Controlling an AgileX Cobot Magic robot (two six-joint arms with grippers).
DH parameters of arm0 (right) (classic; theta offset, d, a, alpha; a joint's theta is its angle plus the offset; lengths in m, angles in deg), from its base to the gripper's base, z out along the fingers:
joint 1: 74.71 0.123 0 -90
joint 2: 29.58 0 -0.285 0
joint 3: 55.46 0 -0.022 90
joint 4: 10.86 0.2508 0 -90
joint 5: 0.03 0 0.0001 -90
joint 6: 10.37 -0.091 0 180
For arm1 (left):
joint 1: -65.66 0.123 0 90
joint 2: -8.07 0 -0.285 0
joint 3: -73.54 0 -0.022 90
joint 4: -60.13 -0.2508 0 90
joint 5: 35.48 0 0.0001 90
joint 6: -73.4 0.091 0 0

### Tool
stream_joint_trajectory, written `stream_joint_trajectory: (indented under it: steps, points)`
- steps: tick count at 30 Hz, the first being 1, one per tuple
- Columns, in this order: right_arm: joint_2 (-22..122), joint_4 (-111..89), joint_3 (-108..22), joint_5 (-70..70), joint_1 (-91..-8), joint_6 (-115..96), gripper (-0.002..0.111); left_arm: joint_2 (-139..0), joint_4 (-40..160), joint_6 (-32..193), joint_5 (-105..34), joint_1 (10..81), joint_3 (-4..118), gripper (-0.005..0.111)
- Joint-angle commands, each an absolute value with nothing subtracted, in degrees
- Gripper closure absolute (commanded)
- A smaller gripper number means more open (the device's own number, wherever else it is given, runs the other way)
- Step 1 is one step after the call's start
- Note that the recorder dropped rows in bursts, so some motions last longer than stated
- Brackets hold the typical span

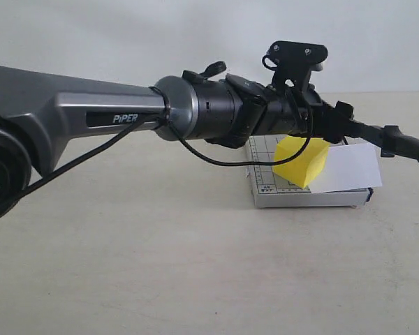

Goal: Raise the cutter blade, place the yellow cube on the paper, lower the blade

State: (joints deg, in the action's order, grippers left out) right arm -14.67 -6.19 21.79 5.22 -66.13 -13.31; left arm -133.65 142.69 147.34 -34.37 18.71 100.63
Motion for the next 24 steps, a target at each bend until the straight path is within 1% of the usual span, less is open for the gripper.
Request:
stream_joint_trajectory:
  steps: [1,7,10,12,14,20,24]
  points:
    - [-14.73,-6.64,21.76,4.97,-66.17,-13.0,0.108,-131.92,142.49,148.51,-33.96,18.72,101.45,0.031]
    - [-14.73,-6.64,21.76,4.97,-66.17,-13.0,0.108,-125.04,141.46,148.51,-31.97,18.72,101.18,0.031]
    - [-14.73,-6.64,21.76,4.97,-66.17,-13.0,0.108,-119.14,139.99,148.51,-31.42,18.72,97.75,0.032]
    - [-14.73,-6.64,21.76,4.97,-66.17,-13.0,0.108,-116.41,137.39,148.51,-31.28,19.13,95.19,0.036]
    - [-14.73,-6.64,21.76,4.97,-66.17,-13.0,0.108,-113.83,135.87,148.51,-30.95,19.27,92.37,0.044]
    - [-14.73,-6.64,21.76,4.97,-66.17,-13.0,0.108,-104.5,135.22,148.38,-30.54,19.88,80.75,0.077]
    - [-14.73,-6.64,21.76,4.97,-66.17,-13.0,0.108,-97.11,135.22,148.03,-30.54,19.88,72.97,0.094]
